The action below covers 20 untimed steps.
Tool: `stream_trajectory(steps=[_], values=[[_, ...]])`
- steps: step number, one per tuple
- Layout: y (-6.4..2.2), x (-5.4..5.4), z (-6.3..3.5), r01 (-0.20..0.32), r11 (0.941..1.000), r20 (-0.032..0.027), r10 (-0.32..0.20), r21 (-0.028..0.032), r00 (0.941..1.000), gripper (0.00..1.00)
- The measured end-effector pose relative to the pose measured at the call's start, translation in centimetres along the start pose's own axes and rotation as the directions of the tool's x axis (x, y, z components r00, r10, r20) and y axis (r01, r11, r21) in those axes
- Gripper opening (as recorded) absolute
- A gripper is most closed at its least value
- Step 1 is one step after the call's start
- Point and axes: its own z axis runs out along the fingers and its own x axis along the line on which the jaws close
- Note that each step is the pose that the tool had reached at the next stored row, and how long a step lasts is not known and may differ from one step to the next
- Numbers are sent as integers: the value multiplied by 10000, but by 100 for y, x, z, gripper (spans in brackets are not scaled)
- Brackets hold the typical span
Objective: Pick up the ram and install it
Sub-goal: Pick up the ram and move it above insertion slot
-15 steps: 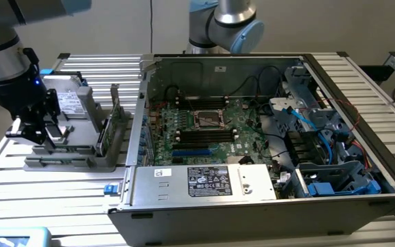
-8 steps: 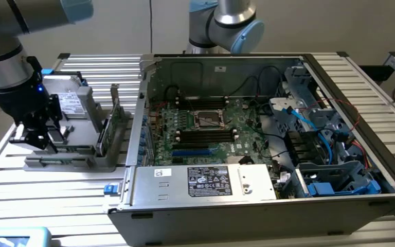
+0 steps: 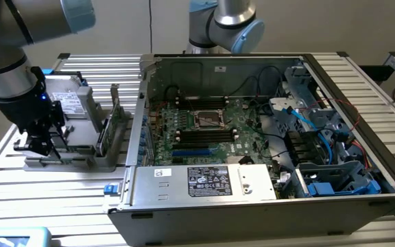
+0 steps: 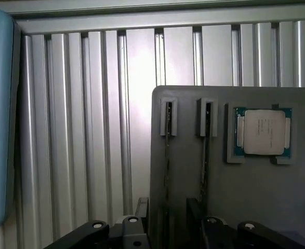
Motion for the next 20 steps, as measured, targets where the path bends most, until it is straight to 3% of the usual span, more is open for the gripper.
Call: stream_trajectory(steps=[8,20], values=[[-10,32,121,-2,10000,40,2,-3,10000,42],[-10,30,210,-2,10000,68,2,-6,10000,42]])
